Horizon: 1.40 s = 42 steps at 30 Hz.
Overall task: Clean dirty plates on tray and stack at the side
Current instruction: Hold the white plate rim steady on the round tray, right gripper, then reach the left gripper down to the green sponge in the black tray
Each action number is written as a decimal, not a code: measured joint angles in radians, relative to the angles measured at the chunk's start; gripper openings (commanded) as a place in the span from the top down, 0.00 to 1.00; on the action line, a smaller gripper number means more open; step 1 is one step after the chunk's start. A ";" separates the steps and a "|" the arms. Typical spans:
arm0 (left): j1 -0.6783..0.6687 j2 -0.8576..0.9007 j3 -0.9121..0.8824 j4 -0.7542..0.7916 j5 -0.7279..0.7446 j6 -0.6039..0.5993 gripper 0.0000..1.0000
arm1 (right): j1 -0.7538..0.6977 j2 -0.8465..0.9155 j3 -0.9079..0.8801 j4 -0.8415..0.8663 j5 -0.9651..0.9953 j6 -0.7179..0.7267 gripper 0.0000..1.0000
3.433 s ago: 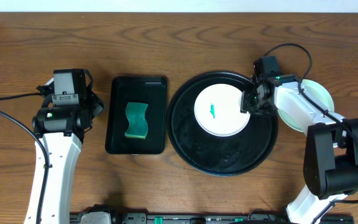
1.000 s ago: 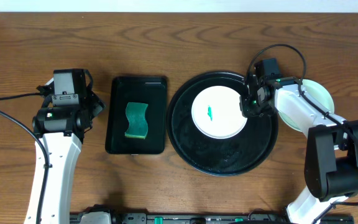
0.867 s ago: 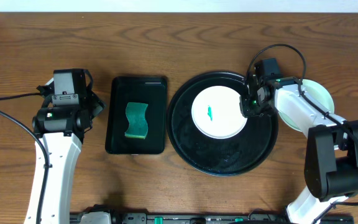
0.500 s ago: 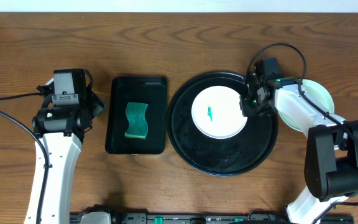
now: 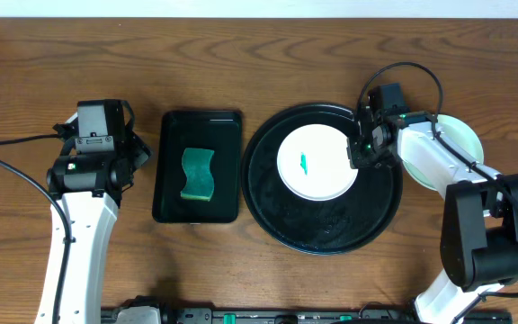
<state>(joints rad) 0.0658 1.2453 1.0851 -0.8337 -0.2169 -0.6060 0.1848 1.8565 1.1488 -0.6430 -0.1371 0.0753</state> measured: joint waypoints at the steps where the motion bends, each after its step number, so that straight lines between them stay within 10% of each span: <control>1: 0.000 0.000 0.000 0.000 0.000 0.000 0.20 | 0.000 0.000 0.000 0.000 0.001 0.000 0.99; 42: 0.003 0.000 0.000 -0.140 0.040 0.003 0.25 | 0.000 0.000 0.000 -0.001 0.003 0.000 0.99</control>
<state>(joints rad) 0.0689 1.2453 1.0847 -0.9741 -0.1768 -0.6029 0.1848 1.8561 1.1488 -0.6437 -0.1337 0.0750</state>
